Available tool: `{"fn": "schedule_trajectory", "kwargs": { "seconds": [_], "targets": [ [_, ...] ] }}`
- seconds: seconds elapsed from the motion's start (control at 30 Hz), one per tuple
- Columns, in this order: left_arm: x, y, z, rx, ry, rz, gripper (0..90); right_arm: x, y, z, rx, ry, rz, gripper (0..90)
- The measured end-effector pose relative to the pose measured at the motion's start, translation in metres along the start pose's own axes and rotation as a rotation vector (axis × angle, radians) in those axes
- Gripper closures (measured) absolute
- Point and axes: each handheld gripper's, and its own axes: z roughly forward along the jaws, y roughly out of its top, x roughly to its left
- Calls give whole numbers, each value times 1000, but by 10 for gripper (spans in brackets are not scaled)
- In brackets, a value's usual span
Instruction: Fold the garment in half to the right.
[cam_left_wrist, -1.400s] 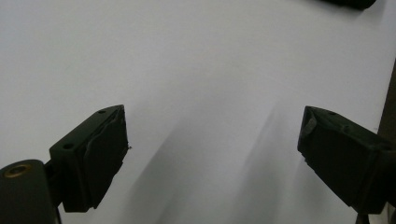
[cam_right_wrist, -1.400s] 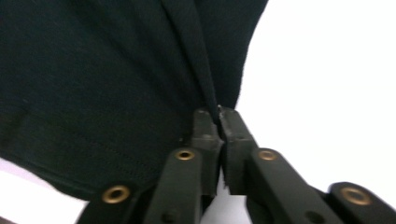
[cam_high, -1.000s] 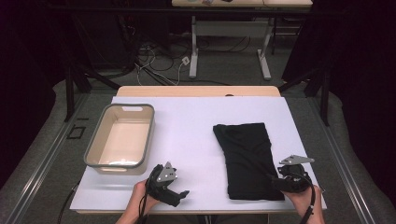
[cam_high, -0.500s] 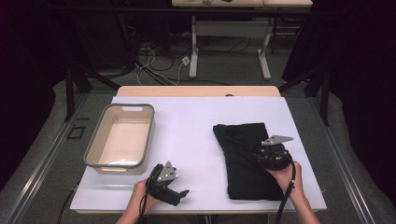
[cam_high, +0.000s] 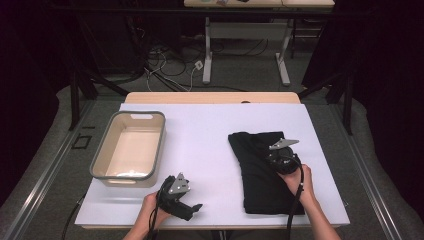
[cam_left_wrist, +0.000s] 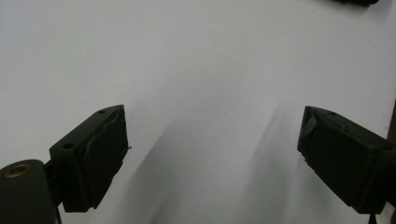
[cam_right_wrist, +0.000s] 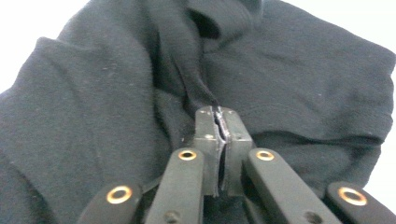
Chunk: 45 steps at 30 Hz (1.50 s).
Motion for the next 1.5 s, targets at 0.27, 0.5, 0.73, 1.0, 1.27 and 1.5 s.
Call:
{"fn": "schedule_trajectory", "kwargs": {
  "seconds": [0.27, 0.5, 0.73, 1.0, 1.27, 1.5],
  "targets": [
    [0, 0, -2, 0, 5, 6, 86, -13, -9, -12, 13, -42, 80, 892],
    [0, 0, -1, -1, 7, 9, 86, -27, -18, -18, 59, -48, 133, 783],
    [0, 1, 0, 6, 8, 12, 86, -28, 5, -8, -16, -8, 152, 597],
    [0, 0, 0, 7, 9, 4, 86, -28, 29, 20, -52, -5, 162, 472],
    [1, 0, 1, 6, 1, 7, 86, -33, 27, 36, -67, 21, 193, 859],
    [1, 0, -1, 5, 4, 14, 86, -40, 29, 10, -128, -57, 180, 863]
  ]
}}
